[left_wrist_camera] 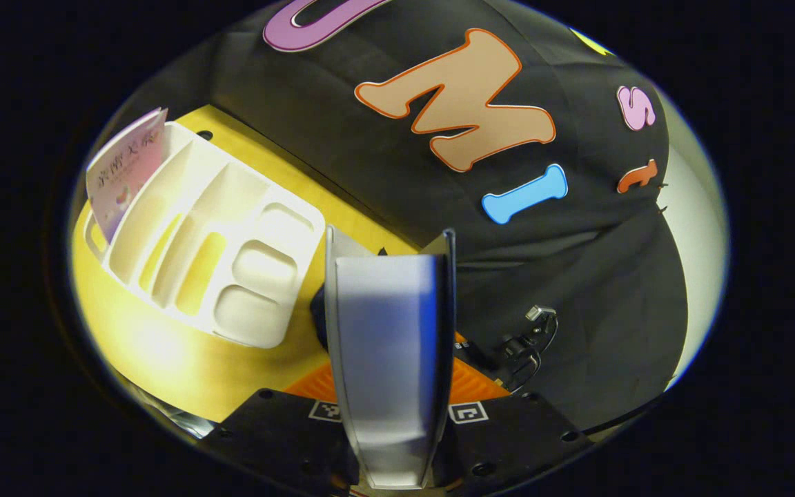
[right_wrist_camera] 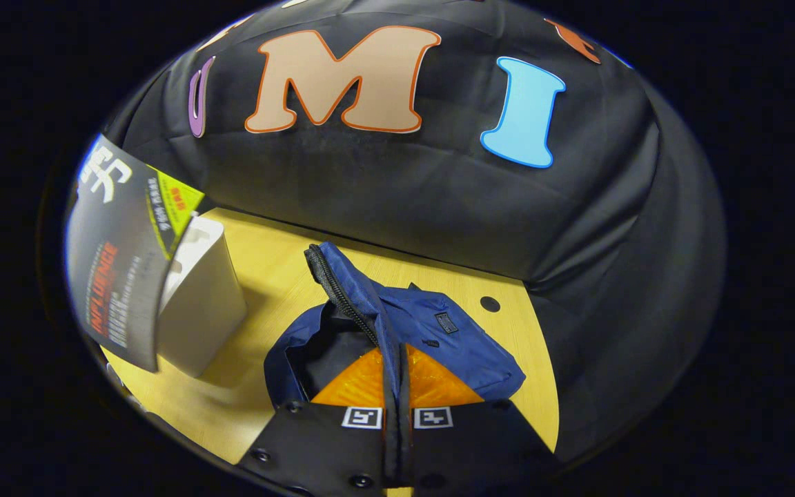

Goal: Open the schoolbag, grab two books from the bookshelf and put them into the schoolbag.

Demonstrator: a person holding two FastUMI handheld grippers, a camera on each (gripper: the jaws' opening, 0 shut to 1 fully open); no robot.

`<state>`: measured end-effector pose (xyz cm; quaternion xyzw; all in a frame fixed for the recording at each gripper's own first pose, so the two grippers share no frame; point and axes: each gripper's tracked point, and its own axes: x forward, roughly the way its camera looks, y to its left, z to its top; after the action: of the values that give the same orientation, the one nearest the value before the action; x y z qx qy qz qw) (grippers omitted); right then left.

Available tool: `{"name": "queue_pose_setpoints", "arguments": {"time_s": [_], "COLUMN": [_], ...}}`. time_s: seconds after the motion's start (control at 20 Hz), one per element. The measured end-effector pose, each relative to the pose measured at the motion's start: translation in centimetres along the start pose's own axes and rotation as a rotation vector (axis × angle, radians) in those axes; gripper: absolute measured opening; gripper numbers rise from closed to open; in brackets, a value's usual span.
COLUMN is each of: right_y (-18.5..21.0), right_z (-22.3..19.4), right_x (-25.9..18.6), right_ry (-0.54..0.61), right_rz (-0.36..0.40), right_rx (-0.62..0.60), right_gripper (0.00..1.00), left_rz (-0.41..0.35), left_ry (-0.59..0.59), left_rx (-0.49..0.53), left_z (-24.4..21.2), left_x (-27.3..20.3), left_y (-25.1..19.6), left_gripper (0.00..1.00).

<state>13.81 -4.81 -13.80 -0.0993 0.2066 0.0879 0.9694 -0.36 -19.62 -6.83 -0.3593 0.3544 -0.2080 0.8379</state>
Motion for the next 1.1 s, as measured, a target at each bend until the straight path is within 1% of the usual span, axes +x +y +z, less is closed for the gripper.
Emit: {"name": "queue_pose_setpoints", "arguments": {"time_s": [0.1,0.25,0.4,0.5,0.65,0.8,0.95,1.1], "right_y": [-0.1,-0.3,-0.5,-0.5,-0.3,-0.6,-0.4,0.5], "right_z": [0.1,0.6,0.8,0.9,1.1,1.3,1.4,1.3], "right_x": [0.0,-0.1,-0.3,-0.3,-0.4,-0.5,-0.3,-0.3], "right_ry": [0.005,0.007,0.009,0.005,0.000,-0.013,-0.014,-0.018], "right_rz": [0.003,-0.003,-0.010,-0.015,-0.012,-0.026,-0.026,-0.016], "right_rx": [-0.004,-0.014,-0.015,-0.018,-0.014,-0.001,0.010,-0.003], "right_gripper": [0.03,0.03,0.03,0.03,0.03,0.03,0.03,0.03], "left_rz": [-0.040,-0.049,-0.075,-0.094,-0.103,-0.117,-0.117,-0.116], "left_ry": [0.022,0.052,0.054,0.055,0.054,0.051,0.068,0.061], "left_rx": [-0.004,-0.024,-0.070,-0.078,-0.054,-0.035,-0.058,-0.065], "left_z": [-1.8,-3.9,-4.8,-5.1,-5.5,-6.4,-7.3,-7.6], "left_x": [2.4,6.2,9.5,11.9,15.9,19.2,21.9,24.8], "left_y": [0.3,1.7,2.8,3.0,3.9,4.3,5.3,5.7], "left_gripper": [0.38,0.38,0.38,0.37,0.37,0.37,0.36,0.36]}}
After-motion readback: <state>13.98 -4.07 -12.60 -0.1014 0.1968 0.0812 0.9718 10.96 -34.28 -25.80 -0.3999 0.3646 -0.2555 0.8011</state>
